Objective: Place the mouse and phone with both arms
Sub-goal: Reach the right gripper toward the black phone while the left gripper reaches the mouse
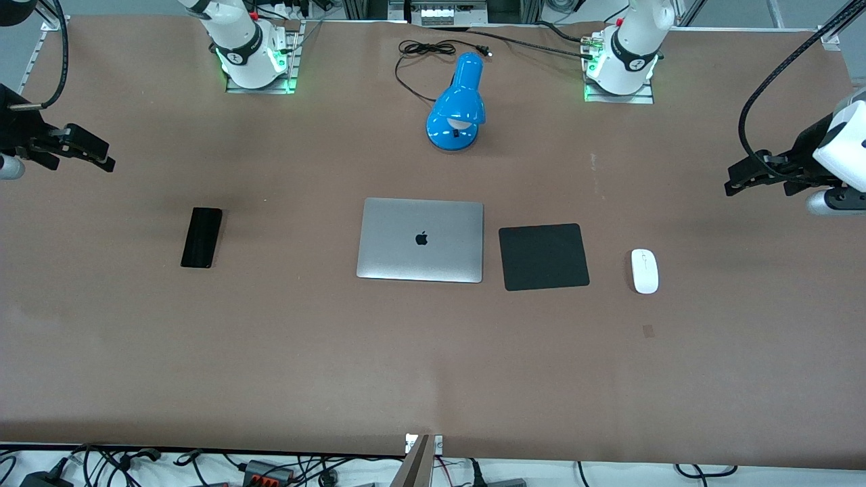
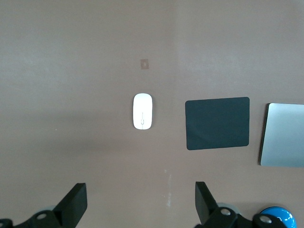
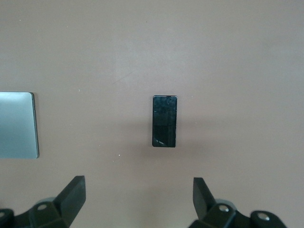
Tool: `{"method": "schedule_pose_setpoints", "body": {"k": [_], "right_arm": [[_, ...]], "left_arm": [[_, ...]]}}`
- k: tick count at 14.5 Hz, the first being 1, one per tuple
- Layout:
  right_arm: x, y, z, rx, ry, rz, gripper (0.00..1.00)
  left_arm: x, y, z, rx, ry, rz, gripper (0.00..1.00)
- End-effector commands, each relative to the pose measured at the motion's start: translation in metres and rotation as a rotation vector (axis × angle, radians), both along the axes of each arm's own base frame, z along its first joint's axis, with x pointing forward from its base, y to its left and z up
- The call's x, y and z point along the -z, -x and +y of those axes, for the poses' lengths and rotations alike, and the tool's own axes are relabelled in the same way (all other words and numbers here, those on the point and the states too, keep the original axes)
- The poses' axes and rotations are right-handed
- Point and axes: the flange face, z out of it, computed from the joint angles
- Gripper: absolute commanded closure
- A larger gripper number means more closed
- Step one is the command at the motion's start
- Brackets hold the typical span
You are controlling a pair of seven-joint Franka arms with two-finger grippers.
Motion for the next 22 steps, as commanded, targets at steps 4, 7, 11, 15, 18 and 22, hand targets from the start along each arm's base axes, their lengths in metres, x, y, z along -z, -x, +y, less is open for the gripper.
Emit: {"method": "schedule_pose_setpoints", "body": {"k": [4,7,11,15,18,22], "right_arm": [[-0.005,0.009,-0.002,-0.009,0.001,-0.014,0.0],[-0.004,0.008,0.0,-0.013,0.001,-0.014,0.0],[0.019,-0.004,0.003,-0.015,-0.009,0.029,0.0],[0.072,-0.023,0.001,-0.007,-0.001,0.111,0.0],[0.118,-0.04,-0.005,-0.026,0.068,0.152,0.0],[0.185,-0.048,-0.003,-0.04,0.074,0.208,0.0]], "left_arm": [[-0.004,-0.001,0.001,-0.003,0.0,-0.009,0.0],[-0.006,-0.003,0.005,-0.013,0.008,-0.015,0.0],[0.06,-0.03,0.006,-0.001,0.008,0.088,0.0],[0.121,-0.05,0.018,-0.013,0.017,0.175,0.0],[0.19,-0.076,0.037,-0.036,0.004,0.186,0.0],[0.302,-0.083,0.039,-0.035,0.014,0.332,0.0]]}}
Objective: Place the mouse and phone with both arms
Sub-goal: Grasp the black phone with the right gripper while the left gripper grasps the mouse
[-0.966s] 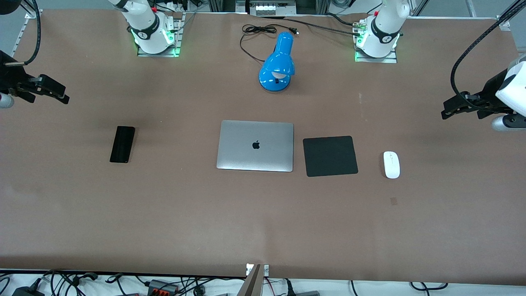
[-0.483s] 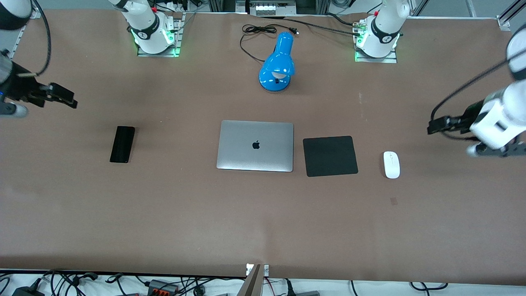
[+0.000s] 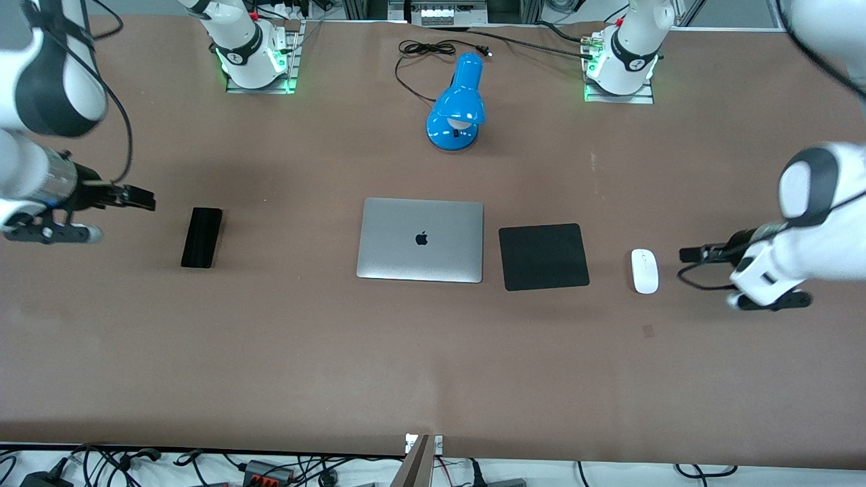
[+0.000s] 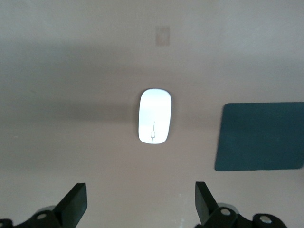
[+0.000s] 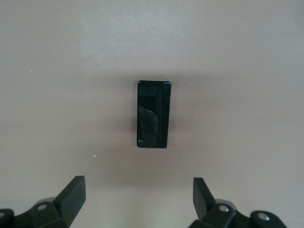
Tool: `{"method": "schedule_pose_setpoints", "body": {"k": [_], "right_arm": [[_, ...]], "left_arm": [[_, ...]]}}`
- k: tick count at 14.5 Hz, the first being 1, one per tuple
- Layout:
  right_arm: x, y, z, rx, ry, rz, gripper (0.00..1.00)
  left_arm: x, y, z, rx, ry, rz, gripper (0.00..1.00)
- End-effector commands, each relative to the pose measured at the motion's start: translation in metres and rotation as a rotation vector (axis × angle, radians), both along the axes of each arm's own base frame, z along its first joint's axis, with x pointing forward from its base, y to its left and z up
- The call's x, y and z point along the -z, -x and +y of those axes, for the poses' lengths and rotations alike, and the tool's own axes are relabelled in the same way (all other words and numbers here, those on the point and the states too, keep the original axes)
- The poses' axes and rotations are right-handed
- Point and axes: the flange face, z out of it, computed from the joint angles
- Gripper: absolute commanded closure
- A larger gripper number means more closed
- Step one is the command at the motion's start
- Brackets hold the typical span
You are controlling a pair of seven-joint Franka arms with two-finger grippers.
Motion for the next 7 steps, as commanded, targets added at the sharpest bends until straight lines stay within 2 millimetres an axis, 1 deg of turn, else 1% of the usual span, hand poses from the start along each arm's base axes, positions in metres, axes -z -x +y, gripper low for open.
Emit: {"method": "schedule_pose_setpoints", "body": {"k": [1,2,3,4,5,7], "right_arm": [[0.047,0.003,-0.003,-0.009,0.013,0.0,0.0],[0.063,0.005,-0.005,-0.009,0.013,-0.02,0.0],[0.079,0.01,-0.009,-0.003,0.012,-0.036,0.0],[0.088,0.013,-0.01,-0.003,0.011,-0.053,0.0],[0.102,0.014,-0.011,-0.003,0.01,-0.055,0.0],[0.132,0.013,-0.008,-0.008,0.009,-0.035,0.0]], "left_arm": [[0.058,-0.005,-0.005,0.026,0.001,0.074,0.0],[0.074,-0.004,-0.012,0.036,0.001,0.099,0.0],[0.086,-0.003,-0.02,0.049,0.001,0.116,0.0],[0.095,-0.001,-0.02,0.066,-0.019,0.129,0.0],[0.104,-0.002,-0.016,0.087,-0.053,0.131,0.0],[0.109,-0.005,-0.019,0.121,-0.087,0.1,0.0]]}}
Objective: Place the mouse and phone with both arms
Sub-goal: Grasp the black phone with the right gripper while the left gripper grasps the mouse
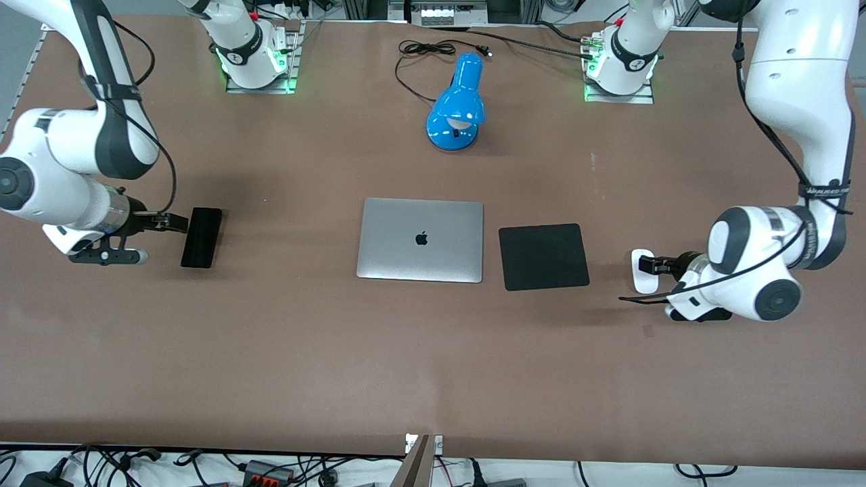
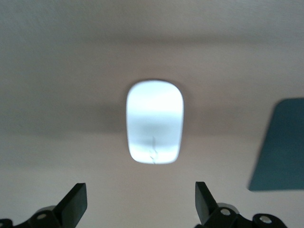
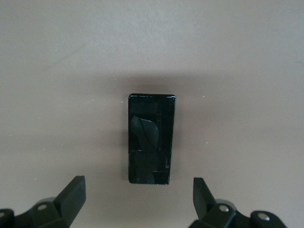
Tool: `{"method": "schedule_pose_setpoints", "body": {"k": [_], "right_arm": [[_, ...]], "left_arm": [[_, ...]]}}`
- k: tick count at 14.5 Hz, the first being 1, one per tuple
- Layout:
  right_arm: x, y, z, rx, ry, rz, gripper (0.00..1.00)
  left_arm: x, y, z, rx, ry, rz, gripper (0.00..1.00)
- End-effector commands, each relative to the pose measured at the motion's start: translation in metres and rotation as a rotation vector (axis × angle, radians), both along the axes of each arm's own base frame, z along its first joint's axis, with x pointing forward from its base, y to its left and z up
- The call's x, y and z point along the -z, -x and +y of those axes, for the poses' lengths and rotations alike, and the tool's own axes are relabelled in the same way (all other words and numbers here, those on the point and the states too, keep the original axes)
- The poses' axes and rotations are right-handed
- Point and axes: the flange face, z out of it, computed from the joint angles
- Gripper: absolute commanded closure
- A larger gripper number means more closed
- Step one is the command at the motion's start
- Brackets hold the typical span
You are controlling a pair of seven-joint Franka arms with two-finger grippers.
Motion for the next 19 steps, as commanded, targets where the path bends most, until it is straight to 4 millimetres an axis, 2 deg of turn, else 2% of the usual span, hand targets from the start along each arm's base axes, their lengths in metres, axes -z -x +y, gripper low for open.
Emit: {"method": "schedule_pose_setpoints", "body": {"k": [1,3,5,8,11,15,19], "right_arm": [[0.035,0.001,-0.002,-0.005,0.008,0.002,0.0],[0.063,0.004,-0.017,0.019,0.006,0.005,0.0],[0.077,0.007,-0.018,0.021,0.004,-0.014,0.0],[0.101,0.006,-0.017,0.069,0.007,-0.01,0.0],[0.109,0.01,-0.015,0.136,0.017,0.008,0.0],[0.136,0.017,-0.015,0.126,0.014,0.056,0.0],[0.136,0.013,-0.014,0.138,0.014,0.045,0.0]], "left_arm": [[-0.003,-0.005,-0.001,0.042,-0.026,-0.024,0.0],[0.004,-0.002,-0.008,0.05,-0.014,-0.017,0.0],[0.006,-0.004,-0.014,0.058,-0.007,-0.039,0.0],[0.03,0.004,-0.013,0.061,0.002,-0.097,0.0],[0.034,0.006,-0.013,0.061,0.004,-0.106,0.0],[0.04,0.016,-0.012,0.066,0.005,-0.154,0.0],[0.043,0.018,-0.007,0.057,0.006,-0.151,0.0]]}}
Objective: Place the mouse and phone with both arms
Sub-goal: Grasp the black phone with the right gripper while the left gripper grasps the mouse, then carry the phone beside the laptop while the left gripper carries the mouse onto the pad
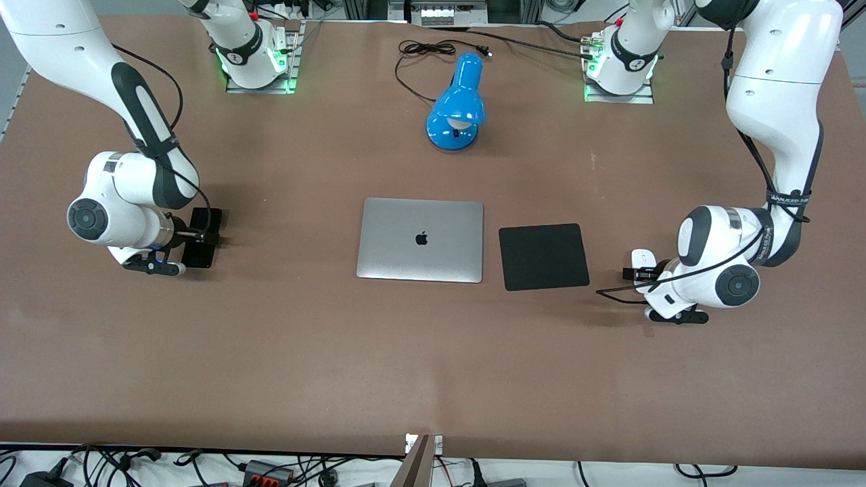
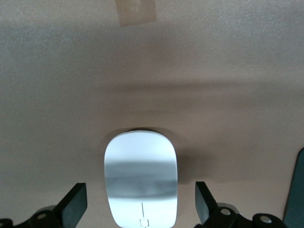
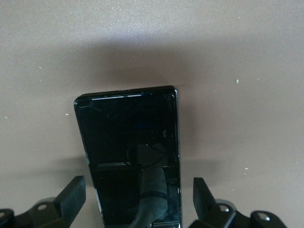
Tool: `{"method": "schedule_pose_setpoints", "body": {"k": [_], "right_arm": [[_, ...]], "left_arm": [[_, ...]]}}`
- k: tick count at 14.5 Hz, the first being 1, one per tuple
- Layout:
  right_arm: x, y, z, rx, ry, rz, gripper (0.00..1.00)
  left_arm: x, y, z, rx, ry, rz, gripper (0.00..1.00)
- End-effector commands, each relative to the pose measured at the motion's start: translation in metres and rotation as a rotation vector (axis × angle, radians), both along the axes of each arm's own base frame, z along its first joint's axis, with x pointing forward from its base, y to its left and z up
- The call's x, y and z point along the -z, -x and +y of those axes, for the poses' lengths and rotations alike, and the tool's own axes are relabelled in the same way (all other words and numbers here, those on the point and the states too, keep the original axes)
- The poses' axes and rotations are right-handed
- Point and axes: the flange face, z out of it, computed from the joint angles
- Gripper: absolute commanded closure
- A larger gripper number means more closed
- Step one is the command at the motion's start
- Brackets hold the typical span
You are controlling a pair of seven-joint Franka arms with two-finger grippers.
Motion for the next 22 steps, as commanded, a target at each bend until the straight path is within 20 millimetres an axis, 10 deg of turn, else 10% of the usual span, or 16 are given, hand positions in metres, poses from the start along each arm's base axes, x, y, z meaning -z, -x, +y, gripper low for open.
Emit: {"method": "schedule_pose_setpoints", "body": {"k": [1,11,17,22], "right_arm": [[0.002,-0.001,0.003,0.008,0.003,-0.013,0.0],[0.013,0.001,0.006,-0.008,-0.003,0.006,0.04],[0.013,0.004,0.006,-0.01,-0.005,0.026,0.79],[-0.025,-0.008,0.011,-0.064,-0.011,-0.018,0.89]], "left_arm": [[-0.01,0.007,0.004,0.021,-0.009,-0.011,0.0],[-0.008,0.009,0.005,0.015,-0.007,0.003,0.38],[-0.013,0.008,0.003,0.007,-0.005,0.015,0.48],[-0.062,0.002,-0.04,0.058,0.01,0.05,0.48]]}}
